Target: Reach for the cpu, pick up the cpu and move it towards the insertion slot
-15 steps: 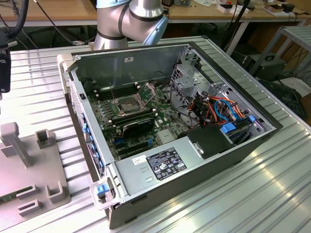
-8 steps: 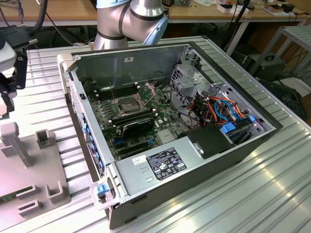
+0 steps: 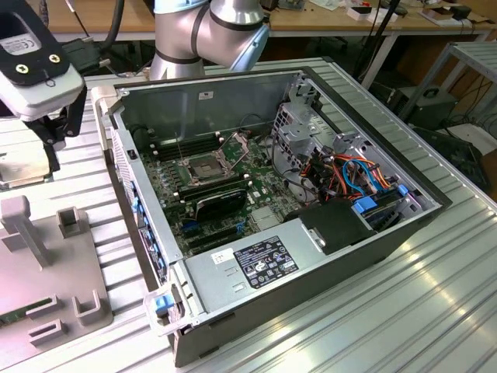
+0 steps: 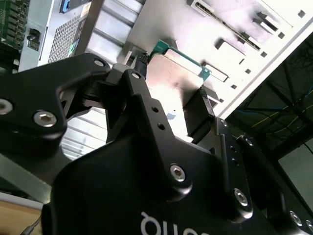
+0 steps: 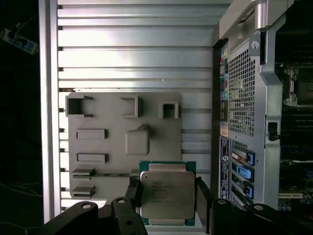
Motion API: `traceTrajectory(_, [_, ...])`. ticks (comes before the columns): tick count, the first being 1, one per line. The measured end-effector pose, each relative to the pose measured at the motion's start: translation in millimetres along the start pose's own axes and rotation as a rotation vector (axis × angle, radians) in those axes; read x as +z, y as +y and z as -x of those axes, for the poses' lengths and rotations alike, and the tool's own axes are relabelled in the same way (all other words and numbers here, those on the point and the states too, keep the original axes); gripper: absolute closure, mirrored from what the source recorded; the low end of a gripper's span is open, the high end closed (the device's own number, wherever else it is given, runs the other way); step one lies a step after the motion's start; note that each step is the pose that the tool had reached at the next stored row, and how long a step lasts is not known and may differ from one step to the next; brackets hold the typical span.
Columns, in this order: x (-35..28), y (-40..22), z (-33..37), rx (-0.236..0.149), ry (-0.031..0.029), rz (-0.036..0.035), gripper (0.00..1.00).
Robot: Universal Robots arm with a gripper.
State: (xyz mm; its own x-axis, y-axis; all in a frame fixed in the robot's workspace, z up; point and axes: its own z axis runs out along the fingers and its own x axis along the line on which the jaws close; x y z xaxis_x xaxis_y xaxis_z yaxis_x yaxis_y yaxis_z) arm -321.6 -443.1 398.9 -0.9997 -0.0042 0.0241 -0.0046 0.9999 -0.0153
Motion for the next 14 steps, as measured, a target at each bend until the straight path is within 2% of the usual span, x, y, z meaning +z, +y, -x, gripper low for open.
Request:
traceTrajectory(3, [-0.2, -0.1, 7.0, 0.0, 0.0, -0.0001, 0.45])
traceTrajectory(5, [-0.4, -0.1, 16.7, 0.0, 0.0, -0.0002, 0.45])
traceTrajectory(14, [-1.0, -0.2, 39.3, 0.0, 0.0, -0.0003, 0.45])
